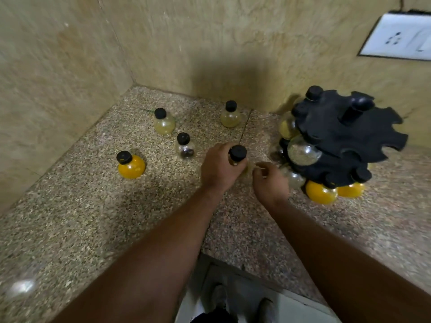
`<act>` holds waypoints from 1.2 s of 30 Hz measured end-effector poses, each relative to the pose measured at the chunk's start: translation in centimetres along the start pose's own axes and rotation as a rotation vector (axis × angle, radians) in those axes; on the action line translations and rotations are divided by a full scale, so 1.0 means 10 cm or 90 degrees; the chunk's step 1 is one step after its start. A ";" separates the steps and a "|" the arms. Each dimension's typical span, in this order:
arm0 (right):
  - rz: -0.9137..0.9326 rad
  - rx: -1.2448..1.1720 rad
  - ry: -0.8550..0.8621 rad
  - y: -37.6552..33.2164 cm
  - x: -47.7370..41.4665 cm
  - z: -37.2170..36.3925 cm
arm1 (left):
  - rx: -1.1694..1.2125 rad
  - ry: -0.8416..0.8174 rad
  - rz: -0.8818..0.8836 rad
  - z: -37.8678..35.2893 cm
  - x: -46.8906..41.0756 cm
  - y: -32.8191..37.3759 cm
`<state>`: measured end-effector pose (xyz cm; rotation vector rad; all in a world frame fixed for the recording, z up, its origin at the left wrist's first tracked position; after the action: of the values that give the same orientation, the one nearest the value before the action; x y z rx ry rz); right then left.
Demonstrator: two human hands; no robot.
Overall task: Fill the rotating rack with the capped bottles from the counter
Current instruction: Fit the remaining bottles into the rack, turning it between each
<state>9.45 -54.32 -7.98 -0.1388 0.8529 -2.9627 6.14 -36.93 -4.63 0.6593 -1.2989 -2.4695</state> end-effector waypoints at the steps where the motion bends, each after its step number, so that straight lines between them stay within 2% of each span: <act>1: -0.018 -0.025 0.016 0.11 0.01 0.09 | 0.009 -0.013 -0.004 -0.06 0.05 0.08; 5: -0.077 -0.259 0.075 0.50 0.08 0.47 | 0.052 -0.058 -0.042 -0.31 0.26 0.45; 9: -0.194 -0.461 0.148 1.00 0.22 0.96 | 0.080 -0.140 -0.099 -0.64 0.45 0.99; 13: -0.287 -0.568 0.177 1.34 0.24 1.30 | 0.103 -0.211 -0.137 -0.96 0.50 1.43; 16: -0.305 -0.628 0.146 1.46 0.15 1.47 | 0.096 -0.214 -0.183 -1.10 0.51 1.68; 23: -0.291 -0.586 0.046 1.45 -0.13 1.65 | 0.075 -0.164 -0.208 -1.29 0.36 1.87; 29: -0.257 -0.562 0.035 1.47 -0.27 1.64 | 0.009 -0.204 -0.221 -1.48 0.29 1.95; 36: -0.191 -0.506 0.009 1.47 -0.34 1.62 | -0.110 -0.140 -0.213 -1.54 0.25 1.85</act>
<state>14.86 -75.01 -2.40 -0.2946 2.1164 -2.6577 12.43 -59.20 2.47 0.6185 -1.1005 -2.9575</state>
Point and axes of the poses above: each hand's wrist, its own x-axis away from the middle knuckle, its own z-axis out of the back of the hand, y = z × x, the point moved 9 cm from there along -x, towards the middle knuckle, and after that the axes turned 14 degrees about x, right-handed, at the moved point
